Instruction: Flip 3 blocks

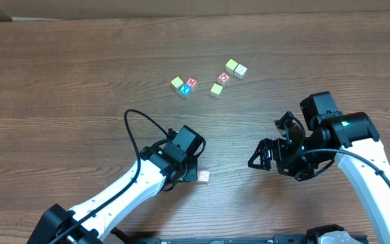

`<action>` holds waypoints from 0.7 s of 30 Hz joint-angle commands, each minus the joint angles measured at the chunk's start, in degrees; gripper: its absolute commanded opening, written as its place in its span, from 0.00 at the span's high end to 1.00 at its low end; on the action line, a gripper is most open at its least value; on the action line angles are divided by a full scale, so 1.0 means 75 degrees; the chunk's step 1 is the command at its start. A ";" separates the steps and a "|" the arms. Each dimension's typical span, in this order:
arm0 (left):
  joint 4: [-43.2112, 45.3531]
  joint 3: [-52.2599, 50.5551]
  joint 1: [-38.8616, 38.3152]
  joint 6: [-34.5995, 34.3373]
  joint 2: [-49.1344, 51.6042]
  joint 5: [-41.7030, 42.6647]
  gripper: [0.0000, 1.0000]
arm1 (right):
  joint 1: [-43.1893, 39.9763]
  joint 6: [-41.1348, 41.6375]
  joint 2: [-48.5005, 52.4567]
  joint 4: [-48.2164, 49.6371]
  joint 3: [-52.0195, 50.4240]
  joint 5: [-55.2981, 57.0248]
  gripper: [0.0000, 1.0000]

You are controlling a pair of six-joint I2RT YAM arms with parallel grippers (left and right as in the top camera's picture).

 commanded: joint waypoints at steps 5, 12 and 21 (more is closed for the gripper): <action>-0.0685 0.0501 0.0265 0.0248 -0.0475 -0.0210 0.86 | 0.0029 -0.0055 -0.0076 -0.0023 0.0201 -0.0012 0.00; -0.1693 0.0600 0.0414 0.0612 -0.1052 -0.0796 0.91 | 0.0035 -0.0055 -0.0076 -0.0020 0.0201 -0.0012 0.00; -0.1597 0.0032 0.0472 0.0350 -0.0114 -0.0761 0.96 | 0.0038 -0.0058 -0.0076 -0.0119 0.0201 -0.0012 0.11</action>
